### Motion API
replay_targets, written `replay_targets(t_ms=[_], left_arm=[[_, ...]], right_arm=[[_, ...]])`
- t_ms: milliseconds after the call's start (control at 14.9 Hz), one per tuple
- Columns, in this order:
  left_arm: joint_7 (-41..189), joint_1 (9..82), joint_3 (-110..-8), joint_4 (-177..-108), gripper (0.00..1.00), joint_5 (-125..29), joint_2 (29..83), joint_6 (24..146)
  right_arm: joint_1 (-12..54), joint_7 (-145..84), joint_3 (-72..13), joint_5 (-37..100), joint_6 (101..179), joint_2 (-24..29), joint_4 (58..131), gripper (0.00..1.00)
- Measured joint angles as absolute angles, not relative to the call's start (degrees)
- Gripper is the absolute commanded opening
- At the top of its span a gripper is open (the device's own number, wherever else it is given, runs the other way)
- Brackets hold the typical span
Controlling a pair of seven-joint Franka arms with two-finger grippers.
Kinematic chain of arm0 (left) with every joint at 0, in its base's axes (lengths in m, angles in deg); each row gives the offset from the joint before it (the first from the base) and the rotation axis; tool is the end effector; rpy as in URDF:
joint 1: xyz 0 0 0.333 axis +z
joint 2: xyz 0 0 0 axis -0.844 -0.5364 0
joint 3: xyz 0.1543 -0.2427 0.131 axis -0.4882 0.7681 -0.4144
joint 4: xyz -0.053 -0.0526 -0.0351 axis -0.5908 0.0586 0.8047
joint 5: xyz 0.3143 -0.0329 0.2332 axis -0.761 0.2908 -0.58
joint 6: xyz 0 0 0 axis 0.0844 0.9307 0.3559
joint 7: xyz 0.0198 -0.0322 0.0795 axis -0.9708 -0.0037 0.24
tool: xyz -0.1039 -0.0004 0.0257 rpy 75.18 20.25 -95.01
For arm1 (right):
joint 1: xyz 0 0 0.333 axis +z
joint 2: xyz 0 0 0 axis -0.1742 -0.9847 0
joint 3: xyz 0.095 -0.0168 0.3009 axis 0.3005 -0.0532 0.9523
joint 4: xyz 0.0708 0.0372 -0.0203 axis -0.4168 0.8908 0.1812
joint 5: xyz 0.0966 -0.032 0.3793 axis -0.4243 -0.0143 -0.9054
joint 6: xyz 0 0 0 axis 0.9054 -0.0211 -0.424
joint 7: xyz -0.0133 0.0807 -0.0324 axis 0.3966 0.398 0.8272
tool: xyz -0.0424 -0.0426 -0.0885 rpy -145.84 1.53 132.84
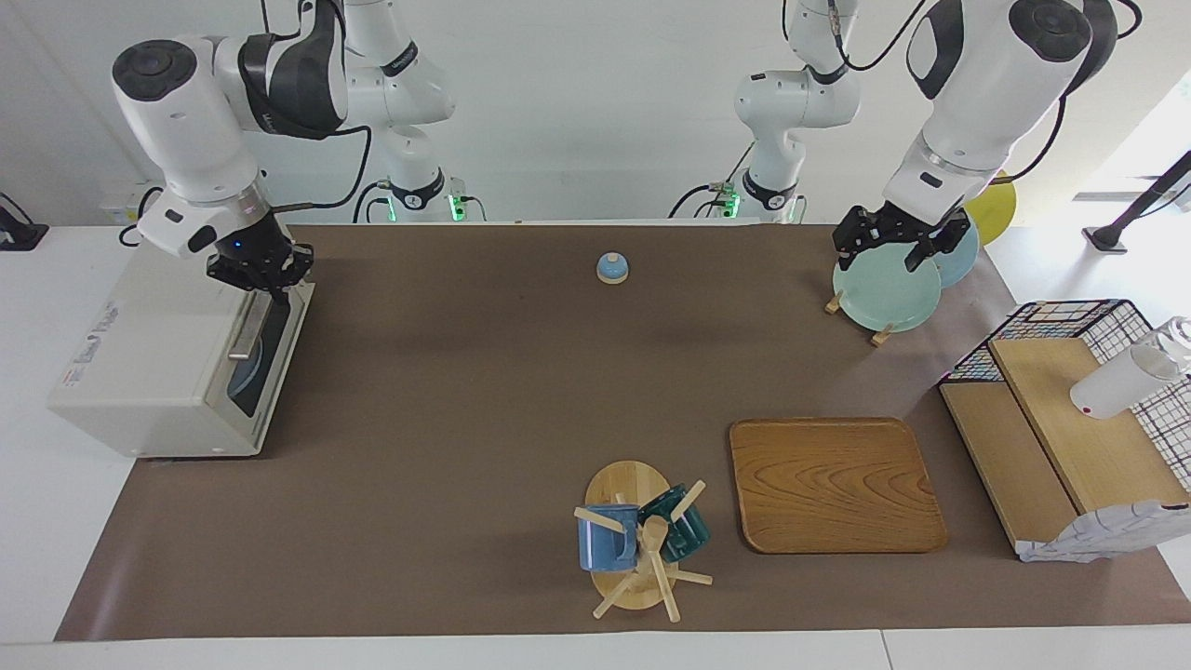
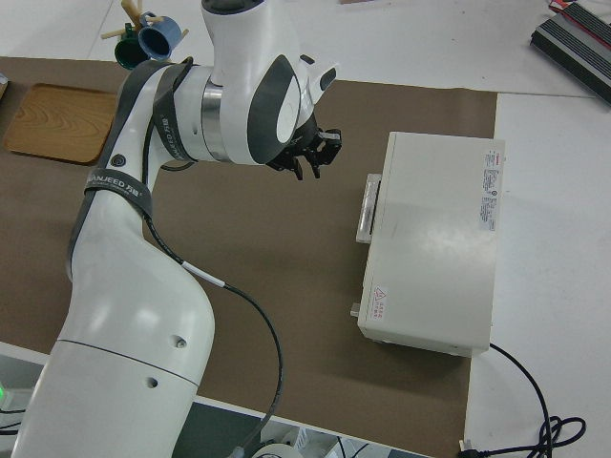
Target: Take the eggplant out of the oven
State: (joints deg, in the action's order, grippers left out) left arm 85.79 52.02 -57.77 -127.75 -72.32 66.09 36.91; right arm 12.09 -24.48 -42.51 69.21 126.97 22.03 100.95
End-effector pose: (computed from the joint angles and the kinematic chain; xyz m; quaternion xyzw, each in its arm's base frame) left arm 0.5405 -0.0962 0.5941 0.9980 -0.0550 -0.0325 0.0025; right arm 0.5354 -0.0497 0.5252 0.9930 0.1018 -0.0168 0.0569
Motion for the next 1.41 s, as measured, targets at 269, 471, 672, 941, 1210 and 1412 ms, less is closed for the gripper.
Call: replay_targets(t_ms=[269,471,672,941,1210,1412], left_arm=[[85.8,52.0,-57.8,-127.8,1.00,-72.3,66.1,36.9],[85.8,52.0,-57.8,-127.8,1.00,-72.3,66.1,36.9],[85.8,52.0,-57.8,-127.8,1.00,-72.3,66.1,36.9],[85.8,52.0,-57.8,-127.8,1.00,-72.3,66.1,36.9],[85.8,52.0,-57.8,-127.8,1.00,-72.3,66.1,36.9],[85.8,52.0,-57.8,-127.8,1.00,-72.3,66.1,36.9]], right_arm=[[11.9,-27.5,-42.5,74.9,129.7,22.3,103.7,0.00],[11.2,-27.7,-42.5,76.4,131.8,22.3,105.7,0.00],[10.7,-27.7,-42.5,78.2,132.1,22.2,106.8,0.00],[10.7,-27.7,-42.5,79.9,132.3,22.1,107.3,0.00],[10.4,-27.7,-42.5,80.2,133.3,21.9,108.4,0.00],[9.7,-27.7,-42.5,80.2,135.7,21.9,109.8,0.00]])
